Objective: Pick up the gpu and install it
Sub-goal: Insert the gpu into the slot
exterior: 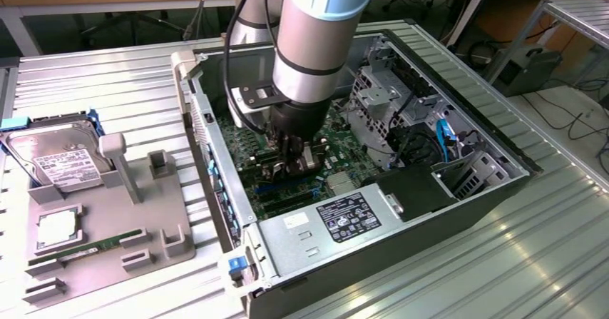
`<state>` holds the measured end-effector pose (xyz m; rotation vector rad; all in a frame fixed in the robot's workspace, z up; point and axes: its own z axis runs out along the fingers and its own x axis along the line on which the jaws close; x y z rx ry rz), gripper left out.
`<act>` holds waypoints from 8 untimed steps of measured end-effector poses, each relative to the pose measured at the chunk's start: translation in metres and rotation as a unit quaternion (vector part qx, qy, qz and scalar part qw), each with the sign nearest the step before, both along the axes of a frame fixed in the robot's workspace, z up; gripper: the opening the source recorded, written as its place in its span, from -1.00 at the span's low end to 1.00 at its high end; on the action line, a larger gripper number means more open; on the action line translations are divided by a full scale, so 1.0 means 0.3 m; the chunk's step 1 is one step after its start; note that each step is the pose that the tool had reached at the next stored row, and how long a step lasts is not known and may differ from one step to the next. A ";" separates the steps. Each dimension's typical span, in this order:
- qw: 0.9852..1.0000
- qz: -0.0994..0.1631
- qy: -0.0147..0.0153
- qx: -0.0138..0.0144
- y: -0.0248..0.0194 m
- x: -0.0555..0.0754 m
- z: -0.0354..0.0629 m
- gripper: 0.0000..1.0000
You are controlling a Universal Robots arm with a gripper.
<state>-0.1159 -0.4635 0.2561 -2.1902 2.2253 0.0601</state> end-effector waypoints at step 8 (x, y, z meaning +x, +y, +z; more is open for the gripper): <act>1.000 0.000 0.000 0.000 0.000 0.000 -0.002 -0.47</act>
